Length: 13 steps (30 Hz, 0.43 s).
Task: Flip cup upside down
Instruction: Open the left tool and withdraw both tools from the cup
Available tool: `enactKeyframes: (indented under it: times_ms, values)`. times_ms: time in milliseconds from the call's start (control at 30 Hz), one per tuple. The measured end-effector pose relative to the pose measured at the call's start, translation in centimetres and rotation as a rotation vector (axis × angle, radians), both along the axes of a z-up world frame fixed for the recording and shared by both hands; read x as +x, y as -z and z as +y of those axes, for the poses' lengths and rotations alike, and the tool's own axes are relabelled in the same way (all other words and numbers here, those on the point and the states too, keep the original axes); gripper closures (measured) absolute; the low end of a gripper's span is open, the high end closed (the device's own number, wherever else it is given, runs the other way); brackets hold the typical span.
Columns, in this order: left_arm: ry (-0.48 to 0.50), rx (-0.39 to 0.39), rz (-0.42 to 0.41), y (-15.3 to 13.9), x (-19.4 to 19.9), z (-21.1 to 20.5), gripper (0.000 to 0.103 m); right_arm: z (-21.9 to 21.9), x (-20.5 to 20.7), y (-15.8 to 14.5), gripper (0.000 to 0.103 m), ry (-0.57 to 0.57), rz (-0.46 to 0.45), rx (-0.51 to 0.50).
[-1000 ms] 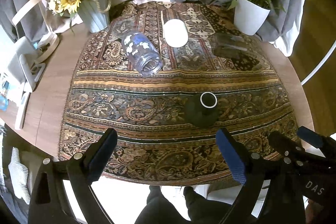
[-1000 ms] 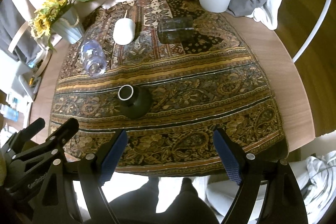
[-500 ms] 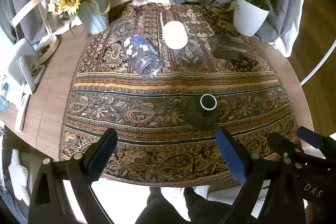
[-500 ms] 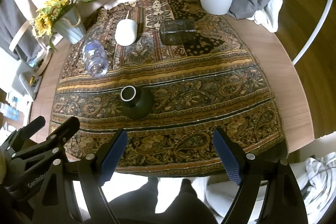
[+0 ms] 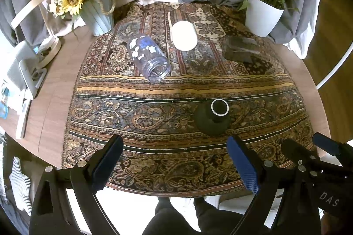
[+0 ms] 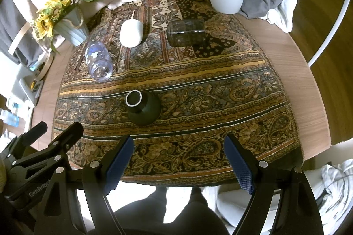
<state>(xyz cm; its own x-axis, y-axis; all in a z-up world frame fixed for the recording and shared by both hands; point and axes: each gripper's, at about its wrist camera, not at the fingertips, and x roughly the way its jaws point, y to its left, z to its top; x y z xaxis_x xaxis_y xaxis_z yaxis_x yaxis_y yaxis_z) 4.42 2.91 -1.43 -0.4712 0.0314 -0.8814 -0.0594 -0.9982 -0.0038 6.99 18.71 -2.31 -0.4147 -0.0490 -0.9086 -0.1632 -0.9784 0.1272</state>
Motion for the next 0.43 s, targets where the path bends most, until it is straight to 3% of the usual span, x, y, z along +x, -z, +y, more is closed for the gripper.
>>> enactKeyframes:
  times_ms: [433]
  values:
    - [0.014,-0.004,-0.008,0.33,-0.33,0.12,0.007,0.07,-0.24,0.34,0.019,0.001,-0.007,-0.003]
